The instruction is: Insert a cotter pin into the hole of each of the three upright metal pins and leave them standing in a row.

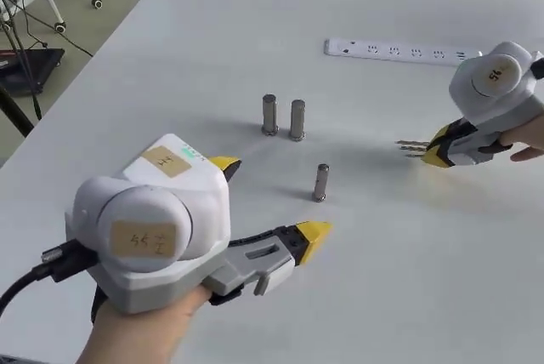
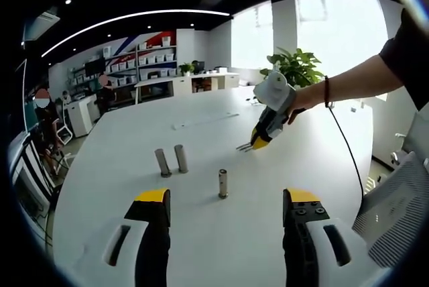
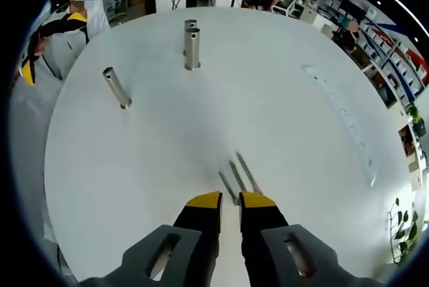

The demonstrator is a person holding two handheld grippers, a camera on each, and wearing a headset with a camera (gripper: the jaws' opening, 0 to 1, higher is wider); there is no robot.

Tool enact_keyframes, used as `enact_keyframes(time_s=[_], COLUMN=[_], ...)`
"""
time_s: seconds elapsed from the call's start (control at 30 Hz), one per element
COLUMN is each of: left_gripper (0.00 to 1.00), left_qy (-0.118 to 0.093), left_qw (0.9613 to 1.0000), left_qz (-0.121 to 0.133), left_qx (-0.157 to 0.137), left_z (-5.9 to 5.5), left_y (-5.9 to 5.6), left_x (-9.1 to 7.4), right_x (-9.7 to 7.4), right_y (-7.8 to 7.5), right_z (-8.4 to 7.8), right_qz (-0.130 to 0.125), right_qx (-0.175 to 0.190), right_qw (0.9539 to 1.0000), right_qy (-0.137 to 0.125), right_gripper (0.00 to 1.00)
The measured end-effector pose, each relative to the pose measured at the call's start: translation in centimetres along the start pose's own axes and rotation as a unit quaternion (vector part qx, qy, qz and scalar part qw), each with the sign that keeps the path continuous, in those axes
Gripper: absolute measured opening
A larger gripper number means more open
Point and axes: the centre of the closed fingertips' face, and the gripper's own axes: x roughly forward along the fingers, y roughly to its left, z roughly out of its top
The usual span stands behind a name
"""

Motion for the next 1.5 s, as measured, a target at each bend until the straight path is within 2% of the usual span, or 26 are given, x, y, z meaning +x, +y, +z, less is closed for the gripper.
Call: enact_keyframes(time_s=[0.3,0.43,0.67,0.97,1.07,1.23,1.33,1.5], left_gripper=[0.66,0.66,0.67,0.70,0.71,0.71,0.72,0.72], left_qy=[0.002,0.004,0.005,0.009,0.009,0.008,0.013,0.009], left_qw=[1.0000,1.0000,1.0000,0.9999,0.9999,1.0000,0.9999,0.9999], left_qz=[-0.002,-0.002,-0.003,0.002,0.002,0.003,0.004,0.006], left_qx=[-0.007,-0.006,-0.003,-0.006,-0.007,-0.006,-0.008,-0.006], left_z=[-0.2,-0.3,-0.3,-0.6,-0.5,-0.5,-0.7,-0.5], left_y=[0.2,0.1,0.0,0.2,0.2,0.3,0.4,0.5], left_x=[0.2,0.3,0.3,0.2,0.2,0.1,0.1,0.0], right_x=[0.2,0.3,0.5,0.3,0.4,0.2,0.4,0.1], right_y=[0.1,-0.6,-0.2,0.4,0.1,0.5,0.1,0.1], right_z=[-0.4,-0.4,-0.5,-0.4,-0.5,-0.5,-0.5,-0.2], right_qz=[0.026,0.029,0.060,0.057,0.055,0.045,0.039,0.035], right_qx=[-0.002,-0.022,-0.005,-0.036,-0.049,-0.060,-0.064,-0.064], right_qw=[0.9996,0.9992,0.9981,0.9972,0.9965,0.9963,0.9964,0.9968], right_qy=[0.008,0.017,0.016,0.033,0.039,0.041,0.040,0.033], right_gripper=[0.04,0.04,0.00,0.00,0.00,0.00,0.00,0.00])
